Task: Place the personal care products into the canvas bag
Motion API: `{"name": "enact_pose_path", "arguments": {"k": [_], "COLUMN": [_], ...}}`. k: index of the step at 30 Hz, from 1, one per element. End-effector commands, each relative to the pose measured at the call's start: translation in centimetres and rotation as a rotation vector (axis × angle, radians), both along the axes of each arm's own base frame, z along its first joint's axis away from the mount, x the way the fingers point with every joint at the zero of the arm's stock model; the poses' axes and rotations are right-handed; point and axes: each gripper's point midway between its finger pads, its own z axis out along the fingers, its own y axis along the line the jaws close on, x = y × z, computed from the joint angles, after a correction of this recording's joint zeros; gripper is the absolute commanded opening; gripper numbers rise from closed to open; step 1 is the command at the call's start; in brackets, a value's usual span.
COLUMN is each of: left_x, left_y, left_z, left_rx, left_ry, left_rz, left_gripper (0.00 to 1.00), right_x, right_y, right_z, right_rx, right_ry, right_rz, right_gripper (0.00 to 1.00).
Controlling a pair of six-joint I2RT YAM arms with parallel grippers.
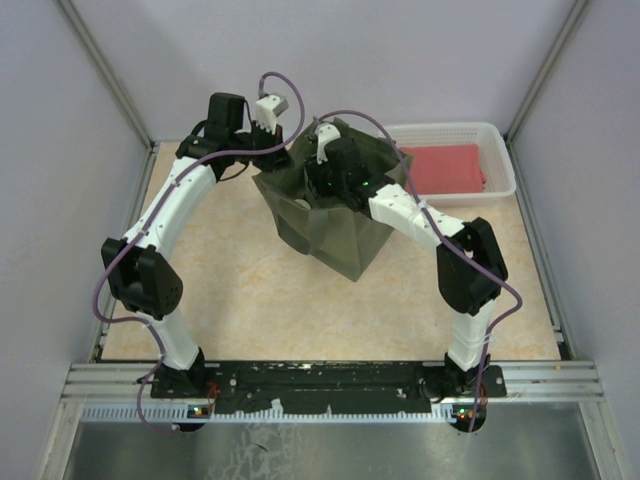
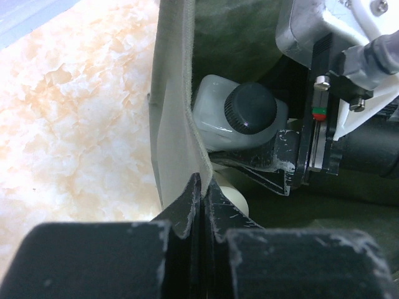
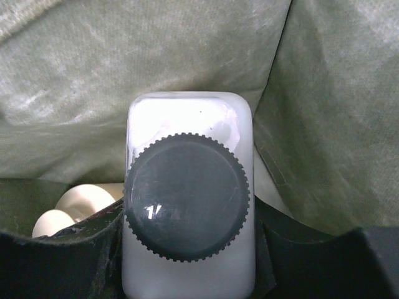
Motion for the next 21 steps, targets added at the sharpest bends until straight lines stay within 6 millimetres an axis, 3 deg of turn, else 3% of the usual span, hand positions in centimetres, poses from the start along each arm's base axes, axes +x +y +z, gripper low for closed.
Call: {"name": "enact_pose_path", "arguments": {"k": [1, 5, 10, 15, 21], "left_x": [0.5, 0.8, 1.2, 1.5, 1.4], "left_y": [0.3, 0.4, 0.6, 0.8, 0.7], "left_z": [2.2, 3.3, 4.7, 6.0, 5.6], "left_rx": [-0.002, 0.004, 0.010, 0.018, 0.016], "left_ry": [-0.055, -0.076, -0.086, -0.100, -0.084], "left_rz": [0.006, 0.015, 0.025, 0.035, 0.033], "left_gripper": [0.00, 0.00, 0.00, 0.00, 0.00], "right_x": [0.1, 0.6, 1.4, 0.4, -1.0], "right_y": [2.7, -0.1, -2.1, -1.6, 0.3], "right_z": [8.4, 8.2, 10.7, 14.0, 16.6], "right_rx": [0.151, 0.014, -0.039, 0.056, 0.245], "right_ry": [-0.130, -0.165, -0.220, -0.233, -0.274], "right_rz": [0.022, -0.050, -0.083, -0.056, 0.014], "right_gripper": [0.00, 0.00, 0.00, 0.00, 0.00]}}
